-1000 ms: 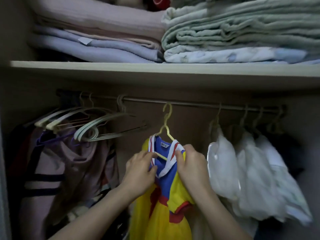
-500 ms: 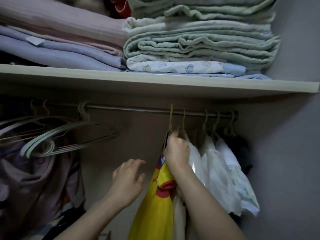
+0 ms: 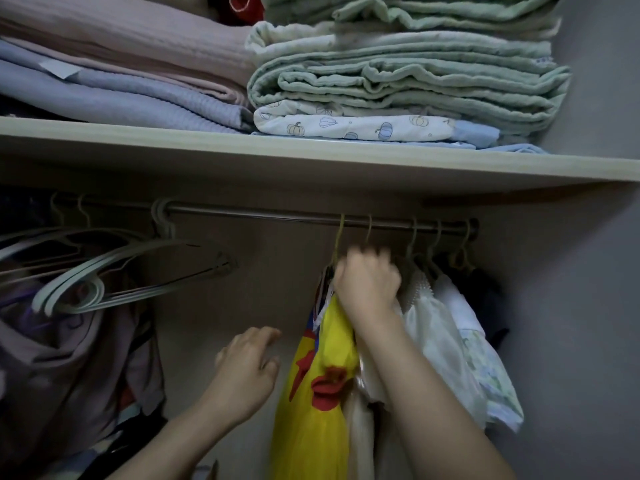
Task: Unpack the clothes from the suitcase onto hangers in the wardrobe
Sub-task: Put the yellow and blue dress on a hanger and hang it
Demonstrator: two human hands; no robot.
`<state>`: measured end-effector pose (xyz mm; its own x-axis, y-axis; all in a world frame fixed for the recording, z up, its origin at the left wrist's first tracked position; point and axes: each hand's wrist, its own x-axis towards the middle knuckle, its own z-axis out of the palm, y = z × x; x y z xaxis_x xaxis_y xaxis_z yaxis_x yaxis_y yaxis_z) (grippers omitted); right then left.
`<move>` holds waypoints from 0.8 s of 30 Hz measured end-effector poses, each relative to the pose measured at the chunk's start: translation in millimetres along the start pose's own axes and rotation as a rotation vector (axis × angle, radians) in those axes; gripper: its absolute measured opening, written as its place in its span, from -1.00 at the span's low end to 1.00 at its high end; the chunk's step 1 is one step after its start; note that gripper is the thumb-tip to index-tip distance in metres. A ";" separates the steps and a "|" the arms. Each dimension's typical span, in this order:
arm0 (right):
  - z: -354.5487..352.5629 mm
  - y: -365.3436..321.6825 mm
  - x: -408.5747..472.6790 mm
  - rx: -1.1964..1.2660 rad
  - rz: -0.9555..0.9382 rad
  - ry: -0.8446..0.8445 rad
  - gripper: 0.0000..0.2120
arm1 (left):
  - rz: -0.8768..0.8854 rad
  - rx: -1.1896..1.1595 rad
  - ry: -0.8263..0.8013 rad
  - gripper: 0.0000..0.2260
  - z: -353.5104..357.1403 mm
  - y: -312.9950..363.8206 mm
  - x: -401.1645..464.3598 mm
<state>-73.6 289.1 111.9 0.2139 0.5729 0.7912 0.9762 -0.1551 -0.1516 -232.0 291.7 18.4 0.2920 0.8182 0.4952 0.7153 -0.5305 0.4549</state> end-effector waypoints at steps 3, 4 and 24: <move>-9.3 16.9 15.6 -0.103 0.060 -0.263 -0.75 | 0.042 -0.103 -0.027 -0.66 2.2 18.1 8.3; -7.4 20.8 16.3 -0.130 0.063 -0.321 -0.75 | 0.063 -0.137 -0.035 -0.65 3.8 27.2 12.0; 2.0 62.6 15.3 -0.182 0.066 -0.388 -0.75 | 0.007 0.074 -0.010 -0.80 33.8 125.0 78.6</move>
<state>-9.1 289.8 113.3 0.3077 0.8117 0.4964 0.9450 -0.3216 -0.0600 -98.2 297.1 89.1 0.3031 0.8167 0.4911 0.7581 -0.5189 0.3951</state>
